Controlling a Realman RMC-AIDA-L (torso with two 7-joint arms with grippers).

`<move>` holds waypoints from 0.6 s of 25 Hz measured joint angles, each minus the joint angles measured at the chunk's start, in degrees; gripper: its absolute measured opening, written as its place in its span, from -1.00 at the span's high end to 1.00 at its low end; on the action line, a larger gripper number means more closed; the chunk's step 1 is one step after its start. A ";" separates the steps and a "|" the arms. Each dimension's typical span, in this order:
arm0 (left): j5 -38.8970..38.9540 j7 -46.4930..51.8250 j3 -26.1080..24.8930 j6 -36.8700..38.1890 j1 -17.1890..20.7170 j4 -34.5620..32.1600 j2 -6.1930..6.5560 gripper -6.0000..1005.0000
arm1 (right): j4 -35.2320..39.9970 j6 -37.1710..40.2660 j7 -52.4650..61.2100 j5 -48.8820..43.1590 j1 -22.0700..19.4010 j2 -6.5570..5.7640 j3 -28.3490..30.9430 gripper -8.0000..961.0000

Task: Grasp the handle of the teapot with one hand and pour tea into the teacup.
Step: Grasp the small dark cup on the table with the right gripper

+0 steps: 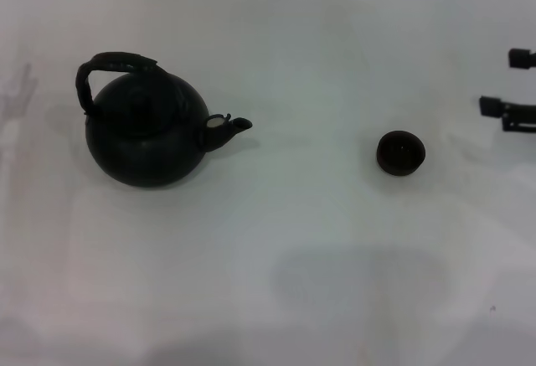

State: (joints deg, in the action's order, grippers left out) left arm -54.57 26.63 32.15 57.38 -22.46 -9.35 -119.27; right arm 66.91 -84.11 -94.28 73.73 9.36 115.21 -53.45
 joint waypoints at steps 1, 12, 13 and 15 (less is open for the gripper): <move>0.00 0.00 0.08 0.01 0.00 0.02 -0.02 -0.72 | -0.39 0.34 0.00 -0.30 0.18 0.02 -0.55 -0.77; -0.01 0.09 0.01 0.06 -0.04 0.60 0.01 -0.72 | -2.67 1.99 0.12 -2.16 0.89 0.01 -2.93 -0.77; -0.01 0.09 0.06 0.08 -0.07 0.61 0.01 -0.72 | -2.89 1.99 0.12 -2.17 0.92 0.01 -2.99 -0.77; -0.13 0.09 0.17 0.22 -0.06 0.62 0.01 -0.72 | -3.07 1.91 0.13 -2.18 0.88 0.01 -3.03 -0.77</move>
State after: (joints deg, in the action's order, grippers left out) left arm -54.70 26.72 32.32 57.60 -22.53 -8.73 -119.26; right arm 63.84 -82.20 -94.15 71.54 10.25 115.22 -56.48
